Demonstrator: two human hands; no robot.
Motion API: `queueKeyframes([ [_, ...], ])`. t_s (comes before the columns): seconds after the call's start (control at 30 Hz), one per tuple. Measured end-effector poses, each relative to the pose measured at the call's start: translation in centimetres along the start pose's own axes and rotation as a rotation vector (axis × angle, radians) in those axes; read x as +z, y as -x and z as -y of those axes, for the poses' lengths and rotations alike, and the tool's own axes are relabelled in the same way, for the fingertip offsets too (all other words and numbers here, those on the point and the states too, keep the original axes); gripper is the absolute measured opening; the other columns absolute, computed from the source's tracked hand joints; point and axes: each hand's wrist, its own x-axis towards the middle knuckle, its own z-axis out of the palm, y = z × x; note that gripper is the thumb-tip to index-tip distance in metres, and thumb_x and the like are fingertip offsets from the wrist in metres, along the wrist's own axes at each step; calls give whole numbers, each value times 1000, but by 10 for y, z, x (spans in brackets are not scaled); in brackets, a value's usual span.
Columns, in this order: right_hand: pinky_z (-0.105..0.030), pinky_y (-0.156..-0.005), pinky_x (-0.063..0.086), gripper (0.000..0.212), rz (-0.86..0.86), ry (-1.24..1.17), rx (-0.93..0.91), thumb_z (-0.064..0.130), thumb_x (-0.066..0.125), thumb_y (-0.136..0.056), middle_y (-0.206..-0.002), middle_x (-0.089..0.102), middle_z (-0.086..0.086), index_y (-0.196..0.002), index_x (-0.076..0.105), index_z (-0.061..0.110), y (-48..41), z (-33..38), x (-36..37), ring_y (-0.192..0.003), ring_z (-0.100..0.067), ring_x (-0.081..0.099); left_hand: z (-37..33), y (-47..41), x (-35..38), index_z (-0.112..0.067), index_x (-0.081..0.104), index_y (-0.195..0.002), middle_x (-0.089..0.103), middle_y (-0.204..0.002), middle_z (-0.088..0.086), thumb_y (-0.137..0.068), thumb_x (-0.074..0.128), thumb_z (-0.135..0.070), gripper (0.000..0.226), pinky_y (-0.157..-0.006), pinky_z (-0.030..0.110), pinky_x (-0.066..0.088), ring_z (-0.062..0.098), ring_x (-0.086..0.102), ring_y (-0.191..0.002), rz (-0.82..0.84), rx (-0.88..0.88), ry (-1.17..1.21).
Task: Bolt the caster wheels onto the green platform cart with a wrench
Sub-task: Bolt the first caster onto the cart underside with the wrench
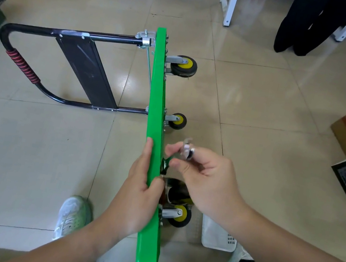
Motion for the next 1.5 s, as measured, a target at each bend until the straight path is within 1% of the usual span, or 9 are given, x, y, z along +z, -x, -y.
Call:
queueKeyframes([
  [0.07,-21,-88,55,31,-33,-92,-1,-10,67,-85,-94,77,3,-102,73,14,-10,10,-8,-95,-11,72,0,0,0,-46,-2,-162,26,-155,-26,-104,45,-13,82,-93,-11,15,-28,29,-127,-6,-9,-6],
  [0.2,-34,-76,63,26,-93,-119,144,-5,67,-88,-87,76,-11,-99,69,19,-43,16,-25,-90,-32,74,0,2,-1,-49,-3,-161,21,-163,-25,-105,45,-16,80,-97,-11,13,-16,26,-142,4,-10,-10],
  [0.43,-38,-74,63,6,2,-31,363,9,65,-94,-84,74,-9,-95,70,13,-79,-9,-23,-78,-27,74,-1,1,-1,-54,-4,-157,16,-159,-33,-105,44,-17,80,-95,-12,12,-35,16,-130,23,-15,21],
  [0.57,-34,-72,63,9,55,-38,419,12,63,-96,-86,73,-11,-100,69,7,-95,-19,-16,-72,-24,73,0,1,-1,-47,-5,-160,14,-150,-39,-105,43,-14,80,-90,-13,12,-45,14,-118,37,-9,26],
  [0.83,-30,-64,62,13,201,47,454,18,66,-95,-82,74,-4,-99,72,8,-112,-28,-2,-74,-22,71,-1,0,-3,-45,-4,-160,13,-153,-33,-104,44,-11,81,-92,-13,12,-44,12,-119,50,-12,34],
  [1.07,-39,-72,63,13,152,46,446,19,68,-94,-80,74,-5,-98,73,7,-113,-29,1,-75,-26,72,-3,1,-4,-43,-5,-161,19,-153,-26,-105,44,-12,81,-85,-13,19,-45,21,-112,60,-8,49],
  [1.17,-35,-67,63,12,138,39,453,19,68,-94,-79,74,-5,-97,72,7,-112,-29,1,-75,-26,72,-3,0,-4,-45,-5,-161,18,-157,-26,-104,44,-13,81,-88,-13,16,-44,18,-115,54,-7,44],
  [1.33,-45,-77,62,18,124,57,467,19,70,-93,-80,74,-7,-102,71,4,-114,-31,1,-81,-33,74,-3,1,-3,-45,-4,-161,16,-158,-27,-105,44,-13,81,-89,-14,14,-45,15,-116,48,-7,41],
  [1.5,-40,-73,63,20,97,99,456,24,70,-93,-89,76,-8,-103,73,8,-111,-34,6,-85,-32,74,-4,1,-4,-45,-4,-161,14,-155,-30,-105,44,-12,81,-88,-14,14,-46,15,-115,52,-5,37],
])
